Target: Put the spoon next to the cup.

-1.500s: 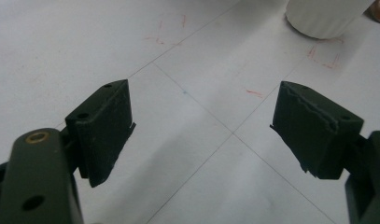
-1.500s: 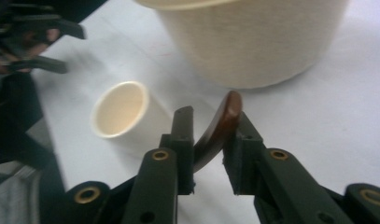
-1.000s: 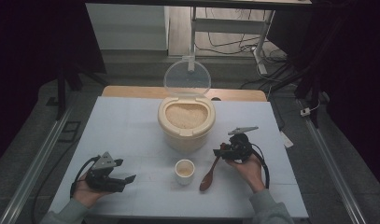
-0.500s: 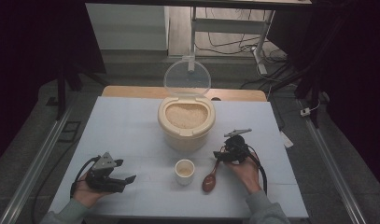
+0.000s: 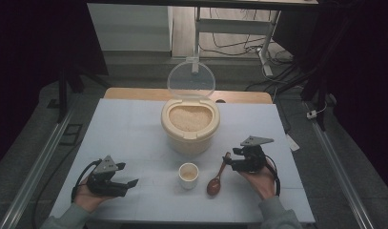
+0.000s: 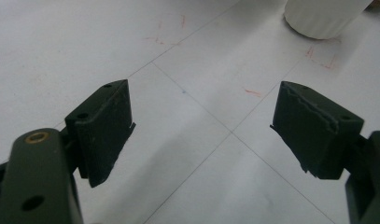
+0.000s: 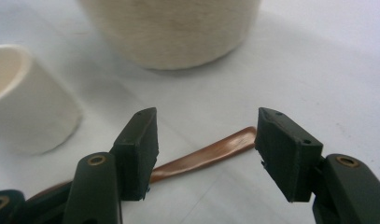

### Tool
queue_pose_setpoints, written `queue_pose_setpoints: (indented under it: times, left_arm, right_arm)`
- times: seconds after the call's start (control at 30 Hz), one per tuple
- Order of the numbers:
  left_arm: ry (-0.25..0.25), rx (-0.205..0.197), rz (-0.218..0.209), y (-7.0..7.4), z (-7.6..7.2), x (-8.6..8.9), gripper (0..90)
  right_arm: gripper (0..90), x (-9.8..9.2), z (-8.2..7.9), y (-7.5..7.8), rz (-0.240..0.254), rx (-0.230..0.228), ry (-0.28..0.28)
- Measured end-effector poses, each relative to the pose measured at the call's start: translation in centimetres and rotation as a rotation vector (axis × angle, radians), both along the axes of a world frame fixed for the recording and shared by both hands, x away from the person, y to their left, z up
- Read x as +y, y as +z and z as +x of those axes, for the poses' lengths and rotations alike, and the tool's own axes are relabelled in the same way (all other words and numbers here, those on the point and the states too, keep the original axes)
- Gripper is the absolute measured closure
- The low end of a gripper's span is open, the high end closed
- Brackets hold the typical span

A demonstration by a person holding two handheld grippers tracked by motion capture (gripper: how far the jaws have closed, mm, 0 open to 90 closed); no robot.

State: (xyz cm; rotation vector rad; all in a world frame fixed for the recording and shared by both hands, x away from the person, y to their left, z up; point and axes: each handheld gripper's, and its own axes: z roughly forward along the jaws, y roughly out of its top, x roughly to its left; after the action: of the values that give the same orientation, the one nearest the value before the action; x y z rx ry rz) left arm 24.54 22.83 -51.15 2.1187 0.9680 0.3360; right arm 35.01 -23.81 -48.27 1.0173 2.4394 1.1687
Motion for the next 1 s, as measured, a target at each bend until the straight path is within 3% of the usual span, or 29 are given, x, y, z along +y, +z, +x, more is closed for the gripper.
queue_pose_setpoints:
  times: [0.3, 0.53, 0.7, 0.87, 1.0]
  left_arm:
    - [0.009, -0.009, -0.005, 0.1, -0.1, 0.1, 19.5]
    - [0.008, -0.009, -0.001, 0.1, -0.2, -0.1, 19.1]
    - [0.004, -0.013, 0.004, 0.1, -0.2, -0.3, 18.7]
    - [0.01, -0.018, 0.005, 0.1, -0.3, -0.3, 17.4]
    - [0.018, -0.021, 0.0, 0.2, -0.3, -0.2, 16.9]
  right_arm:
    - [40.1, -2.5, -2.8, 0.5, 0.043, -0.077, 0.045]
    - [39.5, -4.8, -4.8, 0.0, 0.056, -0.11, 0.053]
    - [39.4, -6.0, -5.3, -0.6, 0.068, -0.111, 0.055]
    - [39.5, -6.1, -5.2, -0.8, 0.074, -0.12, 0.06]
    - [39.5, -5.9, -5.2, -0.9, 0.049, -0.131, 0.072]
